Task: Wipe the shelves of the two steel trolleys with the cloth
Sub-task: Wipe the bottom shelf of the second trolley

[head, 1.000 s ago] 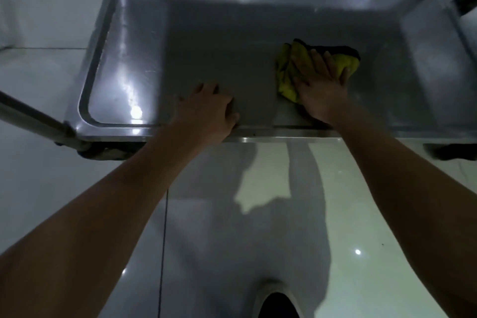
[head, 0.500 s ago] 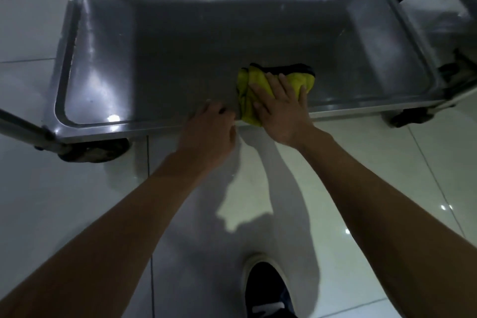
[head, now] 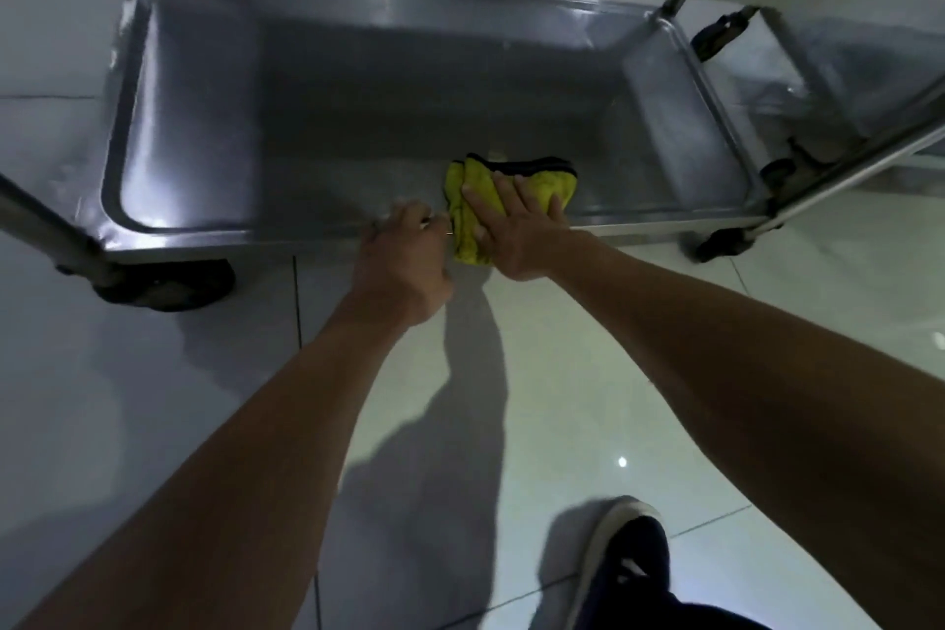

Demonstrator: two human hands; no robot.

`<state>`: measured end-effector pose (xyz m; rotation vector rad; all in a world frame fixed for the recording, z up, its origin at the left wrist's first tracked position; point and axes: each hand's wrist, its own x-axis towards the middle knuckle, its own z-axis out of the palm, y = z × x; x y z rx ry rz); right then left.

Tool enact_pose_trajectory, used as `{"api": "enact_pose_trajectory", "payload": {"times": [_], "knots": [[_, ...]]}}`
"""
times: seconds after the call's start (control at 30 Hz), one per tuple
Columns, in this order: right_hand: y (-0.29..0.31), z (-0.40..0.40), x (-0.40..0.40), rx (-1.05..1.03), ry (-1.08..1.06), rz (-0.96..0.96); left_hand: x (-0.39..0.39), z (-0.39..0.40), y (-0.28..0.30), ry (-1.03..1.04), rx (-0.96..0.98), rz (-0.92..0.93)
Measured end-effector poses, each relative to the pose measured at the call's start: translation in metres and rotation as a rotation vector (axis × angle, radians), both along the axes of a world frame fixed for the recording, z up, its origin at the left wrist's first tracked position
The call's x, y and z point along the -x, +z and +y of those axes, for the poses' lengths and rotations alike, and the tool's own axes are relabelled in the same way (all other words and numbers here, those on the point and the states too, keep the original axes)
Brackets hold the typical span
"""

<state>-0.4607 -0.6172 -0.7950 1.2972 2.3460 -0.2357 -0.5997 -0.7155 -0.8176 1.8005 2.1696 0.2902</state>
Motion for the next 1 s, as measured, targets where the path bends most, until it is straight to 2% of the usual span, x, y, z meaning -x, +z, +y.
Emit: {"api": "enact_pose_trajectory", "payload": {"times": [0.1, 0.2, 0.53, 0.7, 1.0], "knots": [[0.003, -0.002, 0.008, 0.005, 0.031, -0.045, 0.005, -0.007, 0.001, 0.005, -0.007, -0.009], [0.002, -0.004, 0.005, 0.014, 0.049, -0.012, 0.005, -0.01, 0.002, 0.009, -0.04, -0.003], [-0.035, 0.012, -0.021, -0.106, 0.212, 0.399, -0.021, 0.002, 0.003, 0.203, 0.066, 0.15], [-0.044, 0.04, -0.058, -0.181, 0.285, 0.433, -0.068, 0.022, 0.009, 0.175, -0.008, 0.183], [-0.047, 0.097, -0.162, -0.248, 0.191, 0.495, -0.153, 0.085, 0.018, 0.125, -0.027, 0.159]]}}
